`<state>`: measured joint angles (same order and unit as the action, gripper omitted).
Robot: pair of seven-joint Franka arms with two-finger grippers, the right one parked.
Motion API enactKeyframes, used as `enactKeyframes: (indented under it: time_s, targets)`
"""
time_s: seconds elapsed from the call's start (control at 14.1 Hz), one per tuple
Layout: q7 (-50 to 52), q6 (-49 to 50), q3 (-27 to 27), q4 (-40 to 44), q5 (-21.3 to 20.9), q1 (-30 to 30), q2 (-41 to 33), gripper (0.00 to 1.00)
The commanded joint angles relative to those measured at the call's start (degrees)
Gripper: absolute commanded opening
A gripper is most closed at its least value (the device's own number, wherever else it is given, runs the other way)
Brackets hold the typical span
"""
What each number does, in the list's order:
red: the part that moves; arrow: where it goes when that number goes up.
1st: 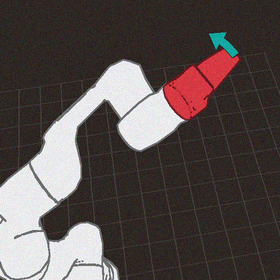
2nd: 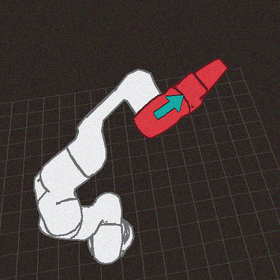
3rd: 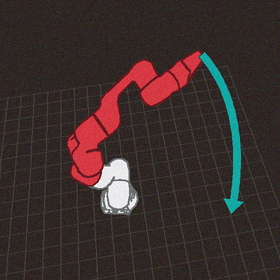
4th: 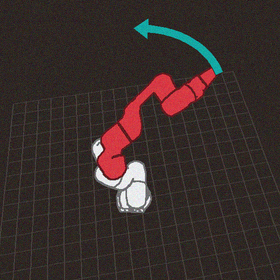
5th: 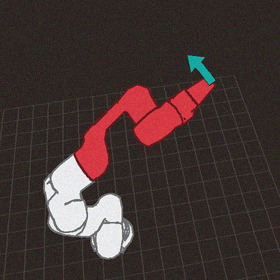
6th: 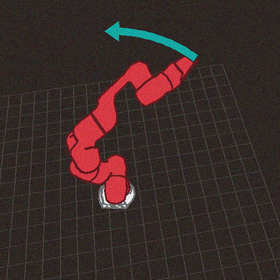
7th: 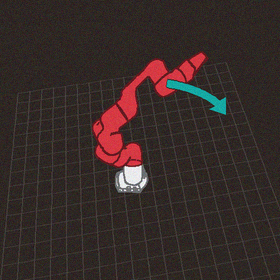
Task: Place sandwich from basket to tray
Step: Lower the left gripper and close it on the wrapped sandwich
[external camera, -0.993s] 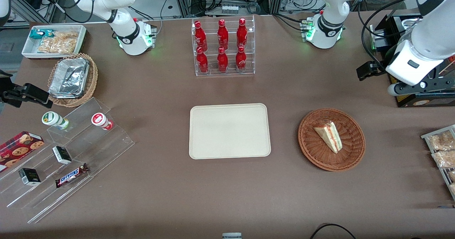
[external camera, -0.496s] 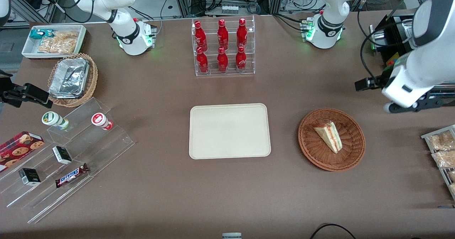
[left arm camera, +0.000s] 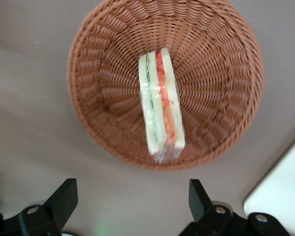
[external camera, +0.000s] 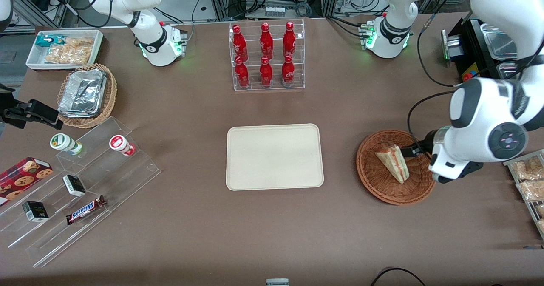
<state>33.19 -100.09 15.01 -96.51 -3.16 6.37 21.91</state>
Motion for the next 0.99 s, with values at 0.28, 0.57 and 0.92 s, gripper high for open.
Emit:
enactKeyframes:
  time_s: [0.28,0.57,0.92]
  targets:
    - [9.26,-18.72,0.55,-13.61,0.53,1.63,1.20,1.00]
    - [10.32,-21.45,0.55,-13.70,0.53,1.55,3.66,1.00]
    - [12.24,-21.90,0.55,-13.00,0.61,1.54,4.02,1.00]
